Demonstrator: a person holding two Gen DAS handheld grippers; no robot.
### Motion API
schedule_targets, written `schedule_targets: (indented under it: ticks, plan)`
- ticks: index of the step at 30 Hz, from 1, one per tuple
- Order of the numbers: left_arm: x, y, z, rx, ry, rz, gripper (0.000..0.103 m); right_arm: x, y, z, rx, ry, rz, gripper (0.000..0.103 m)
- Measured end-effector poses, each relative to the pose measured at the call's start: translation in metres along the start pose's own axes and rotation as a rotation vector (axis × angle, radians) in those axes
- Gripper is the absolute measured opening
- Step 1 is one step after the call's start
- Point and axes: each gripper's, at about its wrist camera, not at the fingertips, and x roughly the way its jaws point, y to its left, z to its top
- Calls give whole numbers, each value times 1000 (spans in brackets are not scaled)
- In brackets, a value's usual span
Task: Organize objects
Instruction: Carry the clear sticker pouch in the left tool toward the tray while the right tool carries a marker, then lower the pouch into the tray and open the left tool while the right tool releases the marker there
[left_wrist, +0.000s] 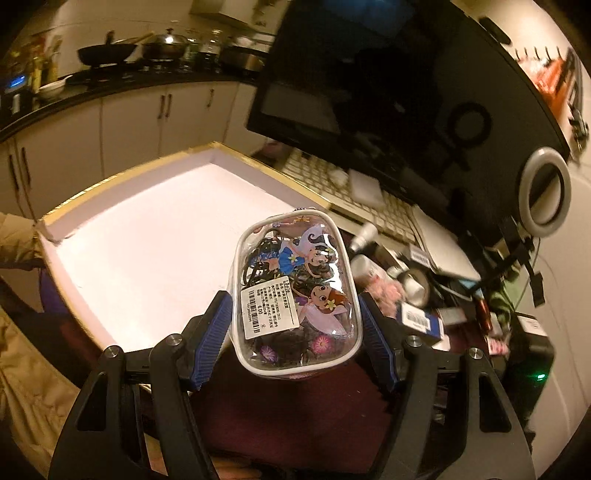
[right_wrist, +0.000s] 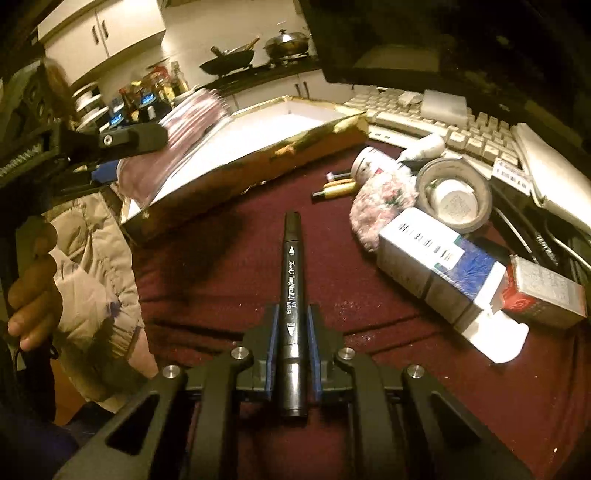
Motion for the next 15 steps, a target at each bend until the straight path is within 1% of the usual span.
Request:
schedule_targets:
  ticks: [4,6,8,12,15]
  plan:
    - [-5,19,4,-33,-20,35,69,-20,-2,10,38,-67,6,13]
    - [-7,28,7,-55,-27,48,69,-22,0,18,47,-84,8,13]
    - [-9,36,12,-72,-41,69,69,-21,5,27,57,-99,14,13]
    - [-12,53,24,-105,-91,142,69,-14,16,56,84,-128,58,13]
    - [-10,66,30,-131,-99,172,69,3,27,77,89,-112,98,13]
